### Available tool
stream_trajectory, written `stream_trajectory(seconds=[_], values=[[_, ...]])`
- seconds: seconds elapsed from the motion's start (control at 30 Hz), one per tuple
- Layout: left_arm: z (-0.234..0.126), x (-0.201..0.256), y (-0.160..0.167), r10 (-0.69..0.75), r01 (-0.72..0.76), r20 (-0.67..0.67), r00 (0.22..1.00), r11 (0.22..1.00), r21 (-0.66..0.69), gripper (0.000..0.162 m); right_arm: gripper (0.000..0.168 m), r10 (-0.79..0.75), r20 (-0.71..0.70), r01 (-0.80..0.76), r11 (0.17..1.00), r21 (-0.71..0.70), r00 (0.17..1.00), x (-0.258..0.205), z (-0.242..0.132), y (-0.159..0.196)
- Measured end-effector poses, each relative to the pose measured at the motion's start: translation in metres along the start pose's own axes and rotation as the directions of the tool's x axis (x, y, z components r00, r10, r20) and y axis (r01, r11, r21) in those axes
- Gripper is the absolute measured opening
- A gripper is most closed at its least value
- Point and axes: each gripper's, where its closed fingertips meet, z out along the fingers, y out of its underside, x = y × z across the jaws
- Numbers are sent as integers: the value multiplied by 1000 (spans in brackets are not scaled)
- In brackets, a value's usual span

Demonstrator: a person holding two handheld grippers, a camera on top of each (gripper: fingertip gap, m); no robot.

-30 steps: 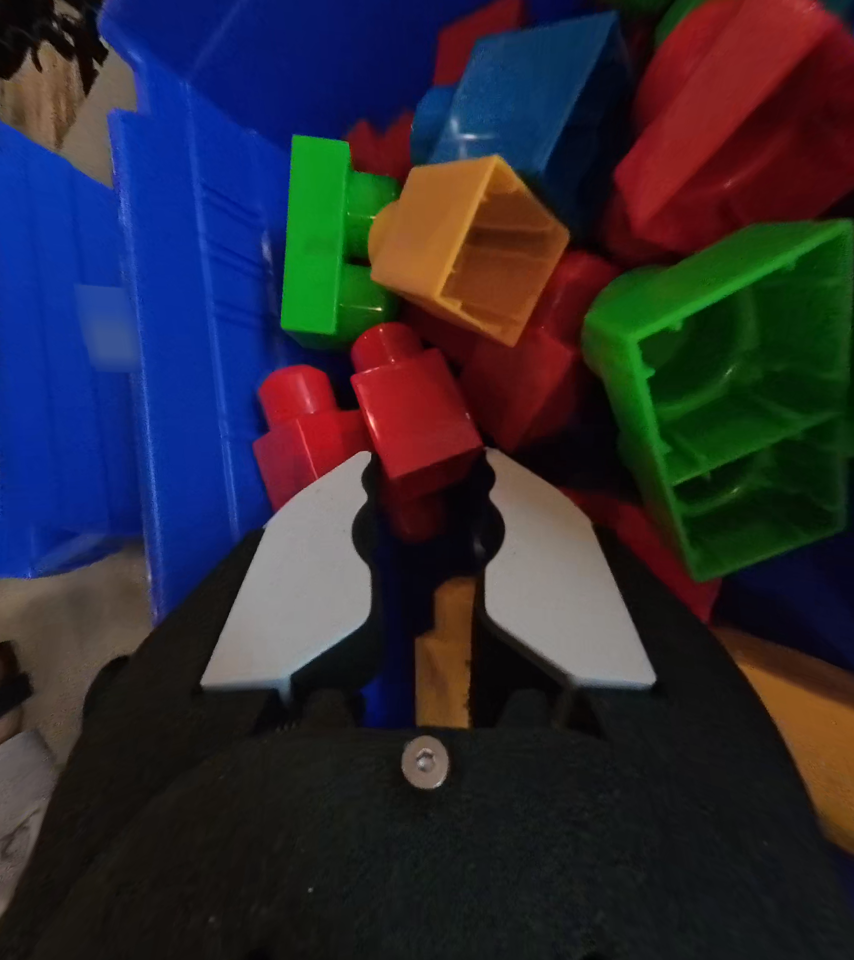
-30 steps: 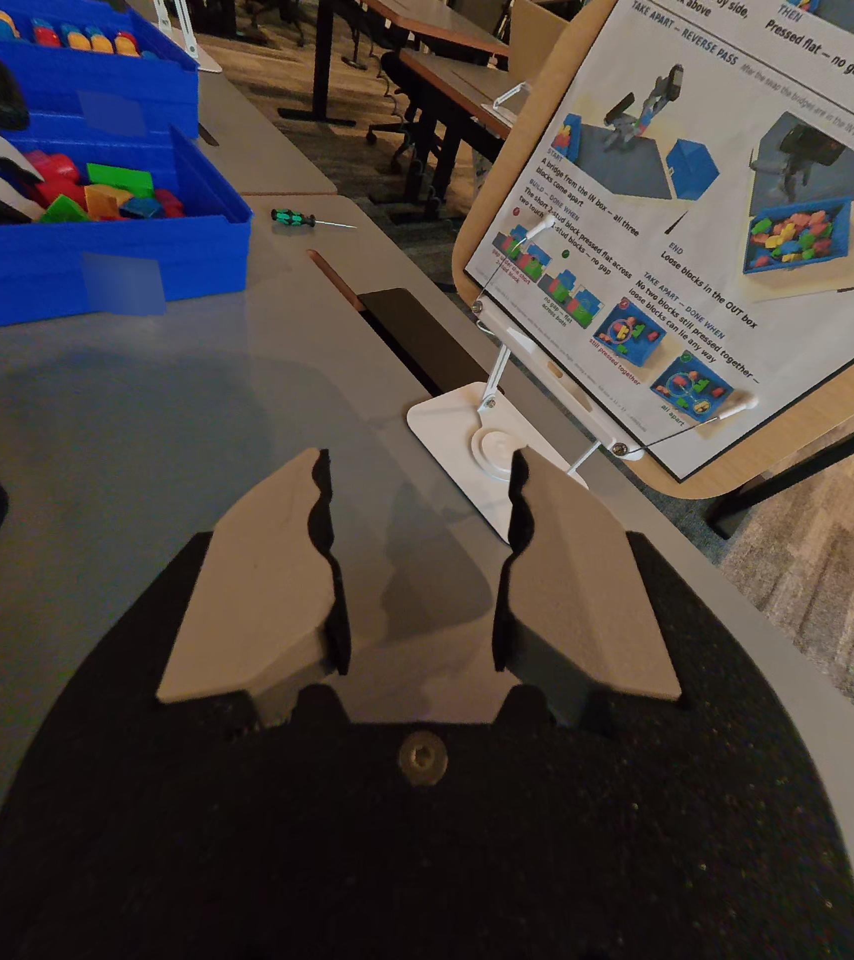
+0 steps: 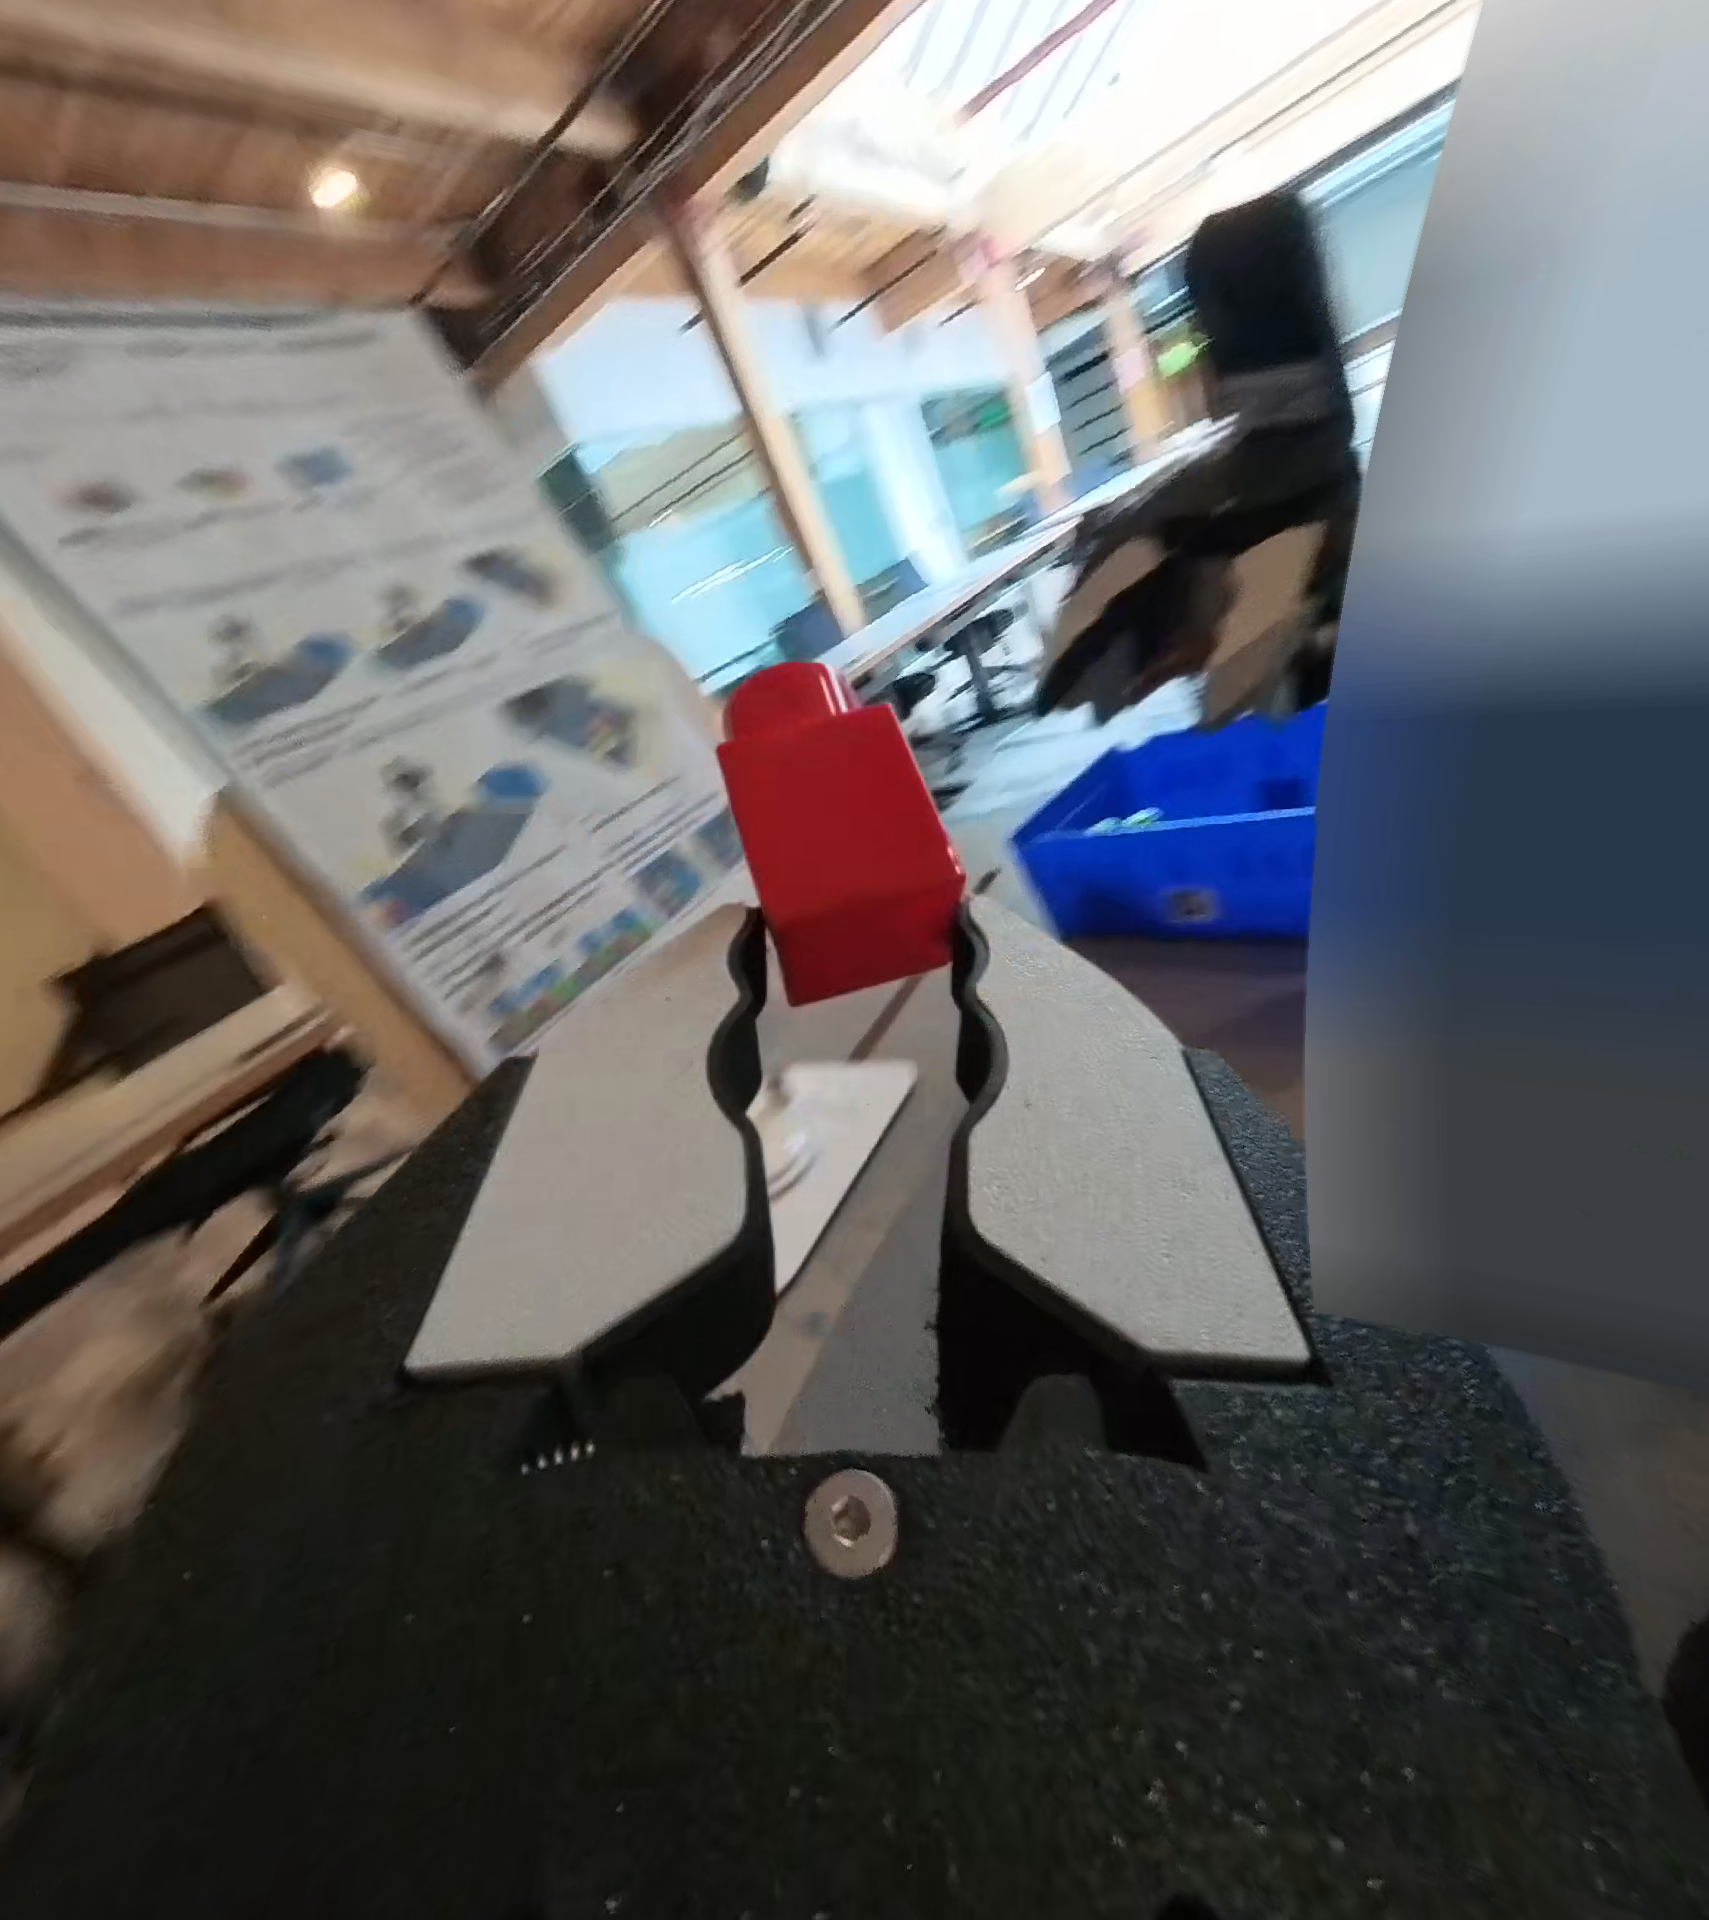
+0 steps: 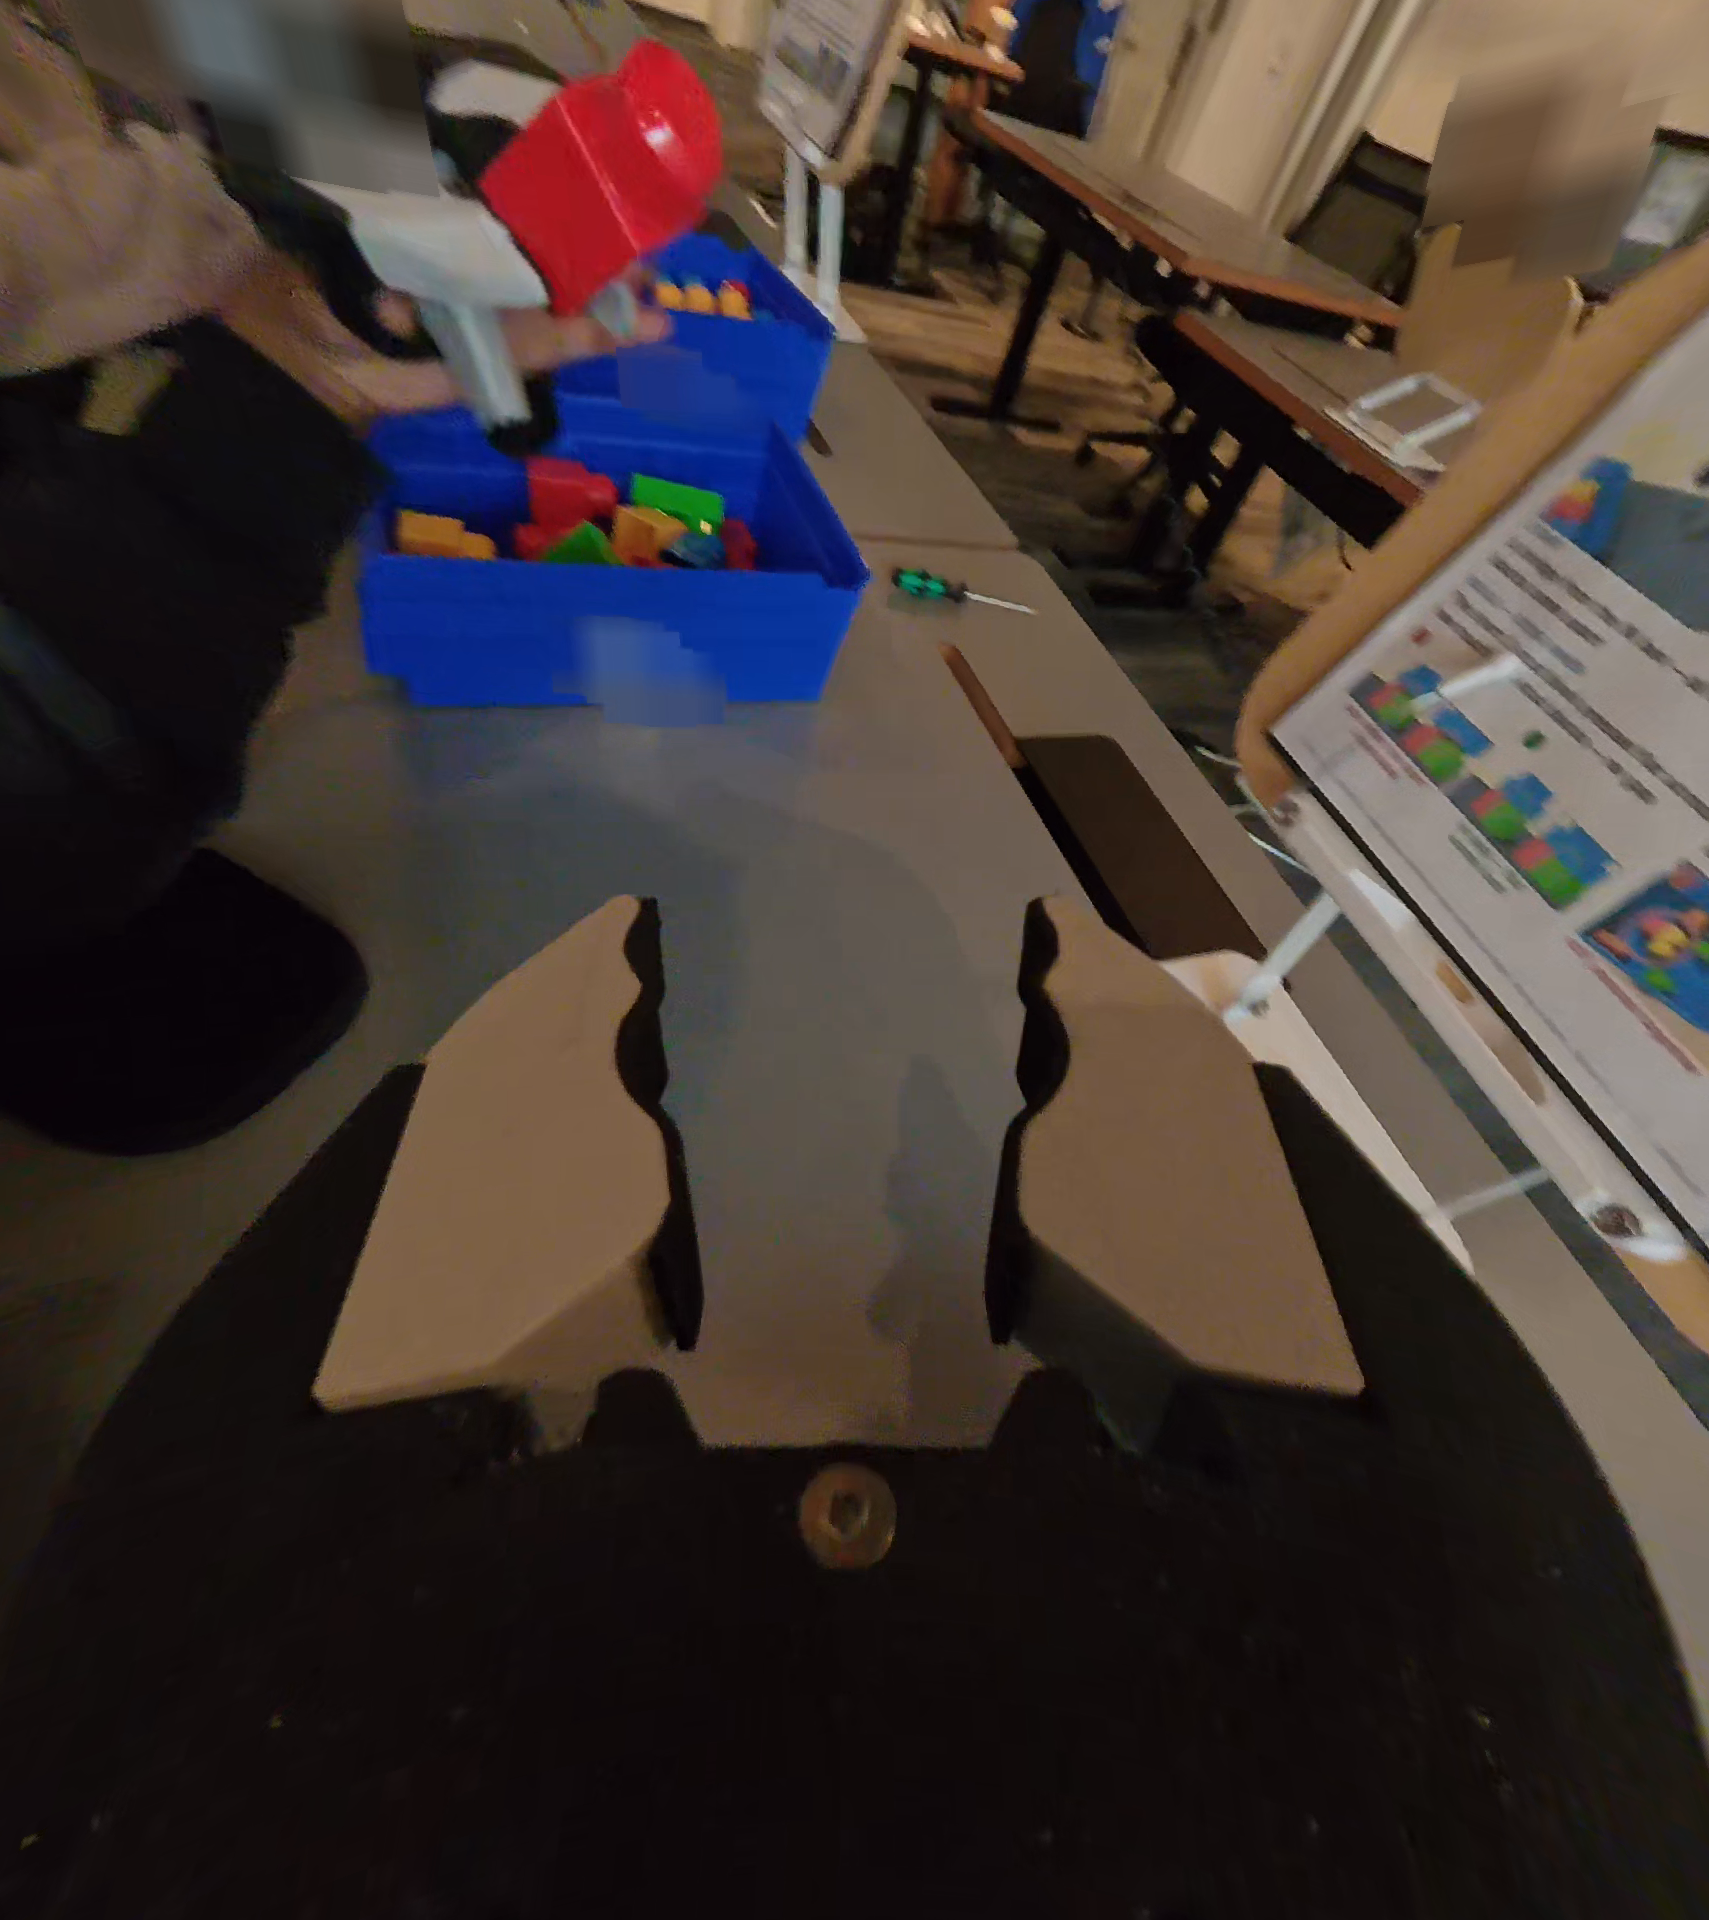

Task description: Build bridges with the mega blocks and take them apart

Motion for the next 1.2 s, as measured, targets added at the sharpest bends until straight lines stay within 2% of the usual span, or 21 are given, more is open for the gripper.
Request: stream_trajectory(seconds=[0.13, 0.27, 0.4, 0.7, 0.83, 0.9, 1.03, 1.1, 1.2], values=[[36, 47, -23, 7, 29, -254, 967, 990, 140, 34, 69, -26, 120, 15, 996, 87, 992, -22, 7, -14], [62, 82, -27, 7, 69, -415, 910, 984, 167, 34, 69, -62, 221, 20, 982, 190, 973, -43, 8, -30], [81, 105, -17, 1, 67, -496, 868, 991, 119, 34, 69, -114, 270, 47, 969, 241, 956, -59, 8, -40], [100, 131, 2, -27, 62, -571, 821, 997, 43, 34, 54, -177, 280, 119, 970, 213, 943, -68, 14, -34], [103, 131, 5, -38, 62, -566, 823, 998, 23, 34, 34, -190, 284, 136, 970, 200, 940, -68, 16, -30], [101, 130, 10, -52, 55, -562, 826, 998, -12, 34, 34, -184, 285, 139, 975, 172, 941, -68, 18, -28], [87, 111, 33, -43, -57, -451, 891, 977, -205, 39, 34, -192, 278, 177, 981, 79, 941, -70, 28, -15], [71, 94, 42, -28, -96, -363, 931, 943, -319, 42, 33, -184, 289, 203, 979, -35, 939, -71, 36, 3], [46, 60, 46, -4, -71, -164, 986, 891, -449, 39, 33, -146, 300, 242, 917, -316, 943, -70, 51, 51]])
